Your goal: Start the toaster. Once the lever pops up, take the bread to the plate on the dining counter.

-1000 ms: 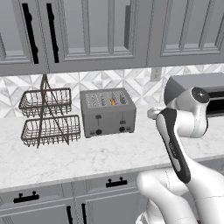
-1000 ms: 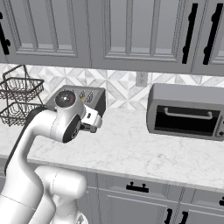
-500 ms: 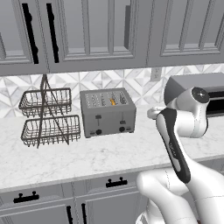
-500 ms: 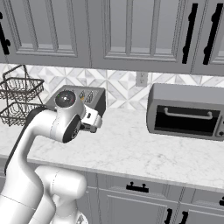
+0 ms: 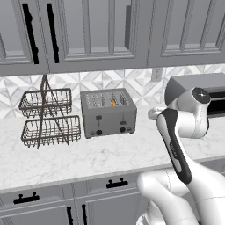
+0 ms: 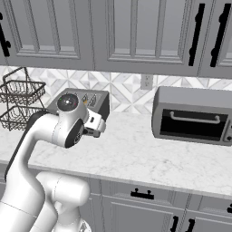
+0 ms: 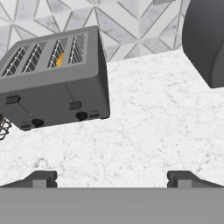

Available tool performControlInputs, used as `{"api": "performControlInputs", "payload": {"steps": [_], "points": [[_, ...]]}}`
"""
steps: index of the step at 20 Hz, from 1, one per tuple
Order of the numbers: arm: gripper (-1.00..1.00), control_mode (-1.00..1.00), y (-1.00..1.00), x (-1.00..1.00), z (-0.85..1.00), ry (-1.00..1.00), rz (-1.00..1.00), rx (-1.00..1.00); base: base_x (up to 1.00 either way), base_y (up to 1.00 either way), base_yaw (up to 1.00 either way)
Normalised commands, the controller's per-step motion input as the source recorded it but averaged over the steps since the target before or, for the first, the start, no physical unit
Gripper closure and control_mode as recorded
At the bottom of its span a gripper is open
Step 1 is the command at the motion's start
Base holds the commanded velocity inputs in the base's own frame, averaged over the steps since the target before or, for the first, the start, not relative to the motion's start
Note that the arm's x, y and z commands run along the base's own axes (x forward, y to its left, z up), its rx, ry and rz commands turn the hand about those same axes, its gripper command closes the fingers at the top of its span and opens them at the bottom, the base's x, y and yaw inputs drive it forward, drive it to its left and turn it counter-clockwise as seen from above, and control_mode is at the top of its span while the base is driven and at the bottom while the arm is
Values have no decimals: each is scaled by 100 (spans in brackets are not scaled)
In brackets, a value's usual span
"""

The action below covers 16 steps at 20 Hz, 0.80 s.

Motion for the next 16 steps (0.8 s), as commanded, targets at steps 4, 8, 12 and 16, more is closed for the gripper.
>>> {"api": "performControlInputs", "payload": {"steps": [4, 8, 12, 16], "points": [[-100, -100, 0, 0, 0, 0, 0, 0, 0, 0, 0], [-100, -100, 0, 0, 0, 0, 0, 0, 0, 0, 0], [-100, -100, 0, 0, 0, 0, 0, 0, 0, 0, 0], [-100, -100, 0, 0, 0, 0, 0, 0, 0, 0, 0]]}}
